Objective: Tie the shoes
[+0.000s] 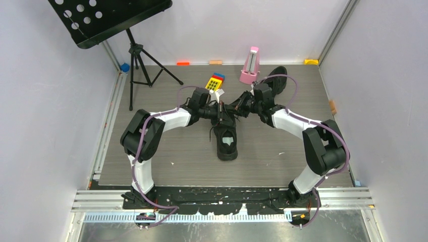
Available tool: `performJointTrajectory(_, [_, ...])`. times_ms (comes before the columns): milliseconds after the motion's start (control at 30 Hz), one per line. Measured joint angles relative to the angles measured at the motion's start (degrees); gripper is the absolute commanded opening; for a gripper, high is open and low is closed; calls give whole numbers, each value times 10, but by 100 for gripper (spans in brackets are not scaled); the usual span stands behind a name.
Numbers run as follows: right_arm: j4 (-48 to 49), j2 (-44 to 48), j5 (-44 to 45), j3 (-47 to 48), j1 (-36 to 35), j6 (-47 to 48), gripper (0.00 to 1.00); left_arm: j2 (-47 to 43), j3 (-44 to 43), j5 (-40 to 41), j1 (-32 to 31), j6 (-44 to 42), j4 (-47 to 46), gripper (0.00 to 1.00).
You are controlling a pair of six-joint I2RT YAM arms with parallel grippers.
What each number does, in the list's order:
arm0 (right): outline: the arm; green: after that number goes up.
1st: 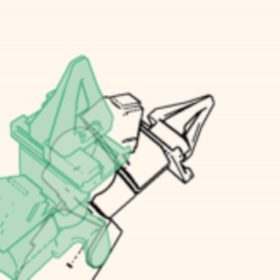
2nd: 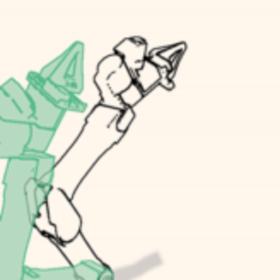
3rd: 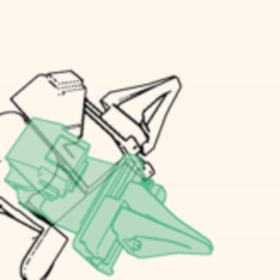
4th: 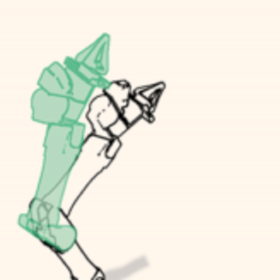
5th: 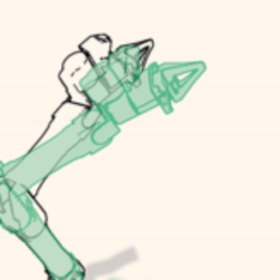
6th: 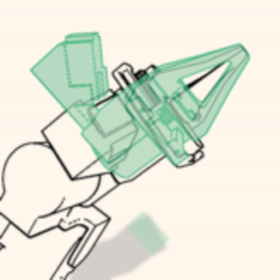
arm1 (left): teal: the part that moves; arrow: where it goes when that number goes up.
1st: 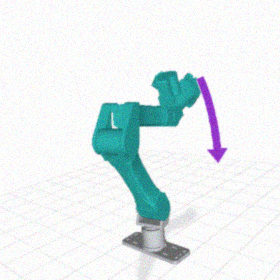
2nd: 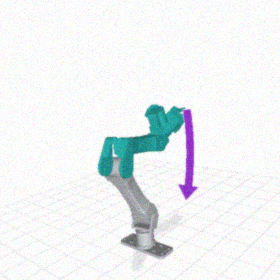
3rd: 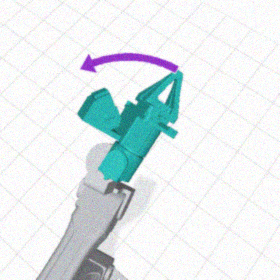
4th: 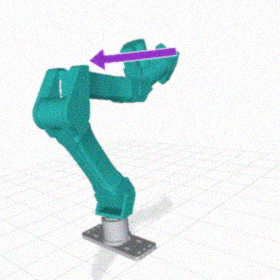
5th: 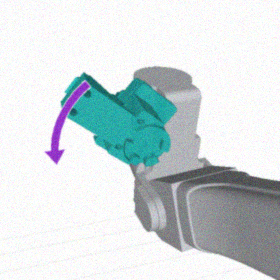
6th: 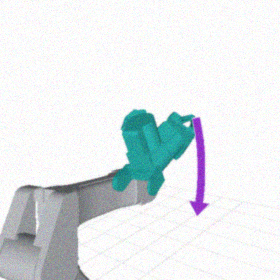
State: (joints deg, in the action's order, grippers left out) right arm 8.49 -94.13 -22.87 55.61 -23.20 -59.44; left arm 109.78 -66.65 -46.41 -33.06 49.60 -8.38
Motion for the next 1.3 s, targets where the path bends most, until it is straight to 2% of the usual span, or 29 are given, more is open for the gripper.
performJointTrajectory(67, [-5,0,2,2,0,6,16,0,3,-4,4,1,-3,0])
performJointTrajectory(133, [-8,0,4,4,0,10,17,0,5,-8,6,2,-7,0])
performJointTrajectory(233, [-13,0,9,7,0,21,24,0,7,-10,8,7,-12,0])
performJointTrajectory(333, [-31,0,16,14,0,34,39,0,12,-12,9,12,-19,0])
performJointTrajectory(467, [-56,9,28,17,3,50,54,0,14,-14,11,12,-24,0])
performJointTrajectory(567, [-76,27,36,17,7,63,60,0,14,-14,12,12,-25,0])
performJointTrajectory(700, [-99,47,39,20,17,81,59,0,15,-14,13,13,-26,0])
performJointTrajectory(967, [-123,115,38,-18,50,103,40,0,15,-14,13,17,-26,0])
performJointTrajectory(1067, [-135,149,35,-49,56,117,39,0,15,-13,14,21,-26,0])
performJointTrajectory(1300, [-126,173,-9,-136,56,135,45,0,21,-12,16,33,-37,0])
